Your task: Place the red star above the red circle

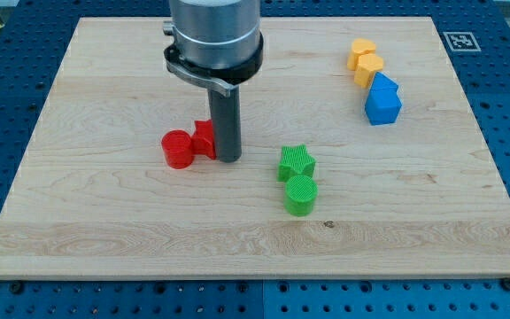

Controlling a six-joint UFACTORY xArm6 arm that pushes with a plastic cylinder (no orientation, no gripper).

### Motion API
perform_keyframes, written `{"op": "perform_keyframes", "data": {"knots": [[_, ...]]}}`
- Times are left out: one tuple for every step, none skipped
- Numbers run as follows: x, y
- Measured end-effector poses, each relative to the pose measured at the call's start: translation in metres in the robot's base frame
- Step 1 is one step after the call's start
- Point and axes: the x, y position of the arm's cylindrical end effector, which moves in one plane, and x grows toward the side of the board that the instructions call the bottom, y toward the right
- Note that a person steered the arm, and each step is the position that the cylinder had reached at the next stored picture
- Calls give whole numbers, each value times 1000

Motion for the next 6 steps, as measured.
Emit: {"op": "perform_keyframes", "data": {"knots": [[-14,-2],[-14,1],[-14,21],[-30,22],[-31,21],[-31,18]]}}
